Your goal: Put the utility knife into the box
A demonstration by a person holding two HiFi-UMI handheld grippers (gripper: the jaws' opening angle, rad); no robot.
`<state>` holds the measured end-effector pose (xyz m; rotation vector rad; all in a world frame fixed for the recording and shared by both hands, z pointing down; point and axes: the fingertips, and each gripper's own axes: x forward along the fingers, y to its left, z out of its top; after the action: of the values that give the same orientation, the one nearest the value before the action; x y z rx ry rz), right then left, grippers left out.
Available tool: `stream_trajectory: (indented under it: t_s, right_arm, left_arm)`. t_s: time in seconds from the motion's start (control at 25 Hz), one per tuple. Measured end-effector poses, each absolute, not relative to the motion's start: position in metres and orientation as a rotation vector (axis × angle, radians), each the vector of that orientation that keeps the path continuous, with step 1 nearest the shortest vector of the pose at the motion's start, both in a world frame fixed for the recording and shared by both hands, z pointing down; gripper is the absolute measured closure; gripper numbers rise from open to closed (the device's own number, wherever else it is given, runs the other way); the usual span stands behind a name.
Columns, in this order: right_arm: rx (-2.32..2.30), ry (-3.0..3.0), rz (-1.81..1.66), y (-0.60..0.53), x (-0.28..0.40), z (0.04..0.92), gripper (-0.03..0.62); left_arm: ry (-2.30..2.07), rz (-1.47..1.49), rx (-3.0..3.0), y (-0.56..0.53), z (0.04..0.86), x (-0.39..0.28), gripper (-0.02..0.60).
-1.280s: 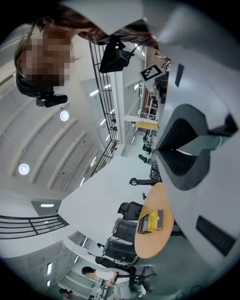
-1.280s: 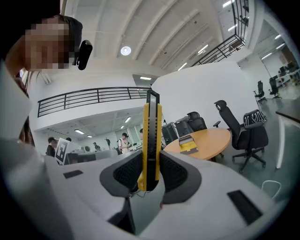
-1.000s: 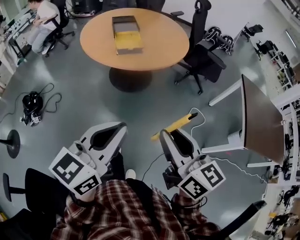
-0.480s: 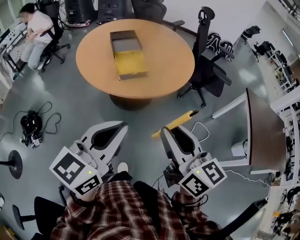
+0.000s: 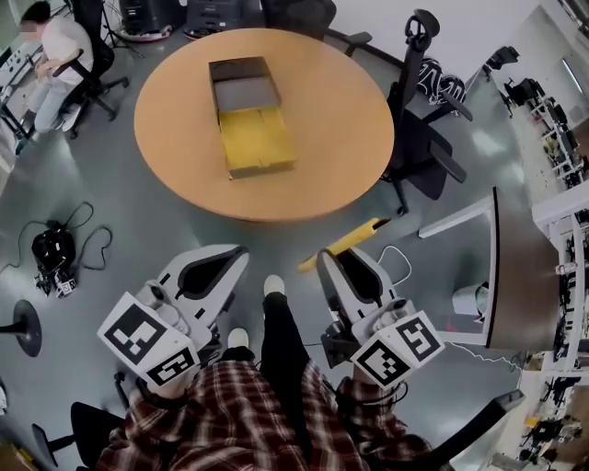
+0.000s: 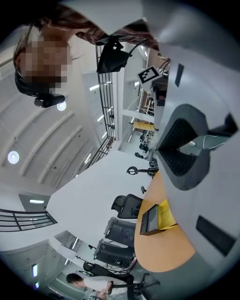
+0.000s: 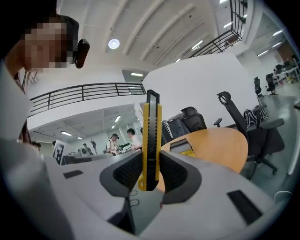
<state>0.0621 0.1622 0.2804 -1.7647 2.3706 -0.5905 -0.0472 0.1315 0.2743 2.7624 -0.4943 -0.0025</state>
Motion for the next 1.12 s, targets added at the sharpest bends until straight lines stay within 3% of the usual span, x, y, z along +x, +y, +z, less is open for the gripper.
stream_trajectory:
  t_s: [0.56, 1.12]
  right_arm:
    - [-1.564, 2.587, -0.583, -0.024, 0.163, 0.267, 0.471]
    - [-1.518, 2.637, -0.677, -0.146, 0.133, 0.290, 0.471]
  left_arm:
    - [-0.750, -0.087, 2.710, -0.042, 0.262, 0.052, 0.572]
    - [-0.848, -0.057, 2.636, -0.147, 0.281, 0.009, 0.571]
